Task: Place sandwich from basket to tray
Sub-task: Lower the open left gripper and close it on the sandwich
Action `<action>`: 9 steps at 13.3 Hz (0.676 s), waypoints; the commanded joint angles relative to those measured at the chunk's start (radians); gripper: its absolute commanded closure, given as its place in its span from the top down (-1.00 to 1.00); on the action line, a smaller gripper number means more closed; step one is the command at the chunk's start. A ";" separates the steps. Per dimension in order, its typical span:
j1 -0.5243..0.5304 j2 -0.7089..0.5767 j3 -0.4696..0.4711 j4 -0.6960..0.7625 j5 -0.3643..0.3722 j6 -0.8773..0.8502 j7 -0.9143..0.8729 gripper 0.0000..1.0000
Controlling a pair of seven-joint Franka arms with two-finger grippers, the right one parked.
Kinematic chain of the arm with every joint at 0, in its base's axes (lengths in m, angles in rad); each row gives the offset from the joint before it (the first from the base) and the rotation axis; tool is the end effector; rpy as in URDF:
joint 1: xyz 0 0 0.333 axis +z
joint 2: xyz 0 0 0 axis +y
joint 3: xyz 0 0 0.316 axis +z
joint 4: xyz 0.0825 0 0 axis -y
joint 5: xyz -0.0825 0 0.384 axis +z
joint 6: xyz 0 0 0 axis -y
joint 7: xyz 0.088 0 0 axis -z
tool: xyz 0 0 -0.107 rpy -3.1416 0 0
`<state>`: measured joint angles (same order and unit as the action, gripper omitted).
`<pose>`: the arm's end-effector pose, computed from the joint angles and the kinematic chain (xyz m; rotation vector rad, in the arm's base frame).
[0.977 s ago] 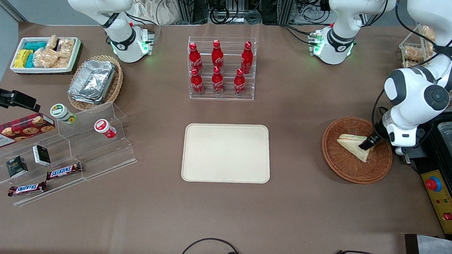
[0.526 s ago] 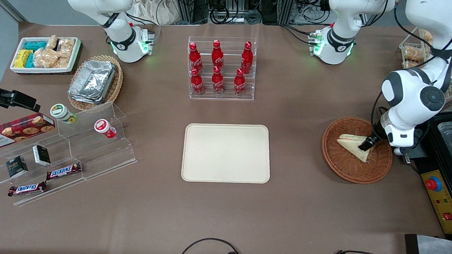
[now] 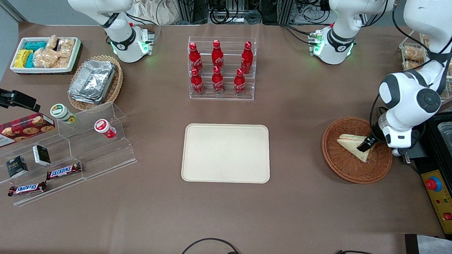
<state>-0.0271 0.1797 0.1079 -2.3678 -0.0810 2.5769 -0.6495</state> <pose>0.5103 0.0434 0.2533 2.8655 1.2049 0.0353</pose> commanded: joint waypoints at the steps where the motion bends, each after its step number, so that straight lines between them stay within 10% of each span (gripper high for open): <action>1: -0.005 0.004 0.004 -0.010 -0.013 0.031 -0.010 0.07; 4: -0.005 0.001 0.003 -0.005 -0.011 0.028 -0.010 -0.44; 9: -0.007 -0.054 0.003 0.085 0.007 -0.131 0.028 -0.52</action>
<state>-0.0280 0.1709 0.1073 -2.3333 -0.0804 2.5488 -0.6421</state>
